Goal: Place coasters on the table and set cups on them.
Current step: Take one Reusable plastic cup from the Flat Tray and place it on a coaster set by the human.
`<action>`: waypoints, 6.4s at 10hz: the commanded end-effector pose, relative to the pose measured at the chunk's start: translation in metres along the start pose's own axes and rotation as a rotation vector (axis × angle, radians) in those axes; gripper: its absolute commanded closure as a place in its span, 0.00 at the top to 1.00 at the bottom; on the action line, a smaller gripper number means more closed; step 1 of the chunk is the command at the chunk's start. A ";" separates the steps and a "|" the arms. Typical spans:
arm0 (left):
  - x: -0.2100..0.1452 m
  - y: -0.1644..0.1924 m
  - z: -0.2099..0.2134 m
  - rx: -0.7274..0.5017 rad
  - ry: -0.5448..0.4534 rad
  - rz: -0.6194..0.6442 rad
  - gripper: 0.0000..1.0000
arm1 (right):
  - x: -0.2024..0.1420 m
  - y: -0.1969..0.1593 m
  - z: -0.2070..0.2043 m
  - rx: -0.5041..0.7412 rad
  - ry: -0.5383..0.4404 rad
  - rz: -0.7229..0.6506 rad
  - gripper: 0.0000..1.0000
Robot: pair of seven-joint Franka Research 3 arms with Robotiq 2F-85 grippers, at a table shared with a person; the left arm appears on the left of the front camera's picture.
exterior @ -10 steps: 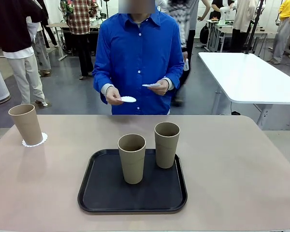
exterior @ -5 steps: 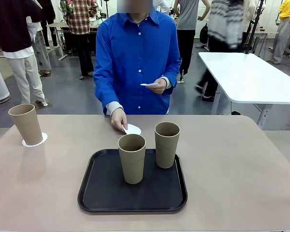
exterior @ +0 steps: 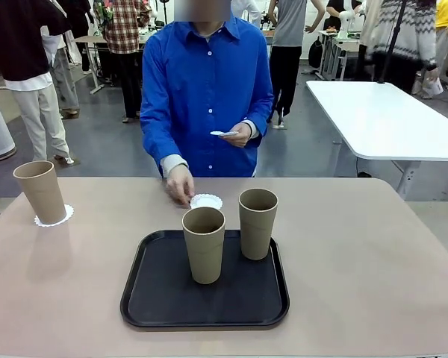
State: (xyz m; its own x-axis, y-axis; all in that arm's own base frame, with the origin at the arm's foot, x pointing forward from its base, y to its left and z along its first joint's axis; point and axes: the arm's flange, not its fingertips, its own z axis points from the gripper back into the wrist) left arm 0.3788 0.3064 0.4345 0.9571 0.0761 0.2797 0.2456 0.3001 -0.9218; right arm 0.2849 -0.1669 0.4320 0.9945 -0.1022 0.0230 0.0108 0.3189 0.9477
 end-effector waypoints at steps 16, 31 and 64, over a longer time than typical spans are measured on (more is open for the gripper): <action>-0.002 -0.001 0.001 -0.003 0.000 0.006 1.00 | -0.001 0.001 -0.001 0.011 0.002 0.005 1.00; 0.034 -0.172 -0.289 0.340 0.406 -1.023 1.00 | -0.001 0.001 -0.001 0.011 0.002 0.005 1.00; -0.062 0.027 -0.512 -0.292 -0.040 -1.325 1.00 | -0.001 0.001 -0.001 0.011 0.002 0.005 1.00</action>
State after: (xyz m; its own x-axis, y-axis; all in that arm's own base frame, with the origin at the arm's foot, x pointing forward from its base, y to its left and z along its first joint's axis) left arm 0.4018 -0.1684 0.2603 0.0371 -0.0779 0.9963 0.9967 -0.0687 -0.0425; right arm 0.2851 -0.1661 0.4322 0.9947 -0.1000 0.0223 0.0109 0.3198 0.9474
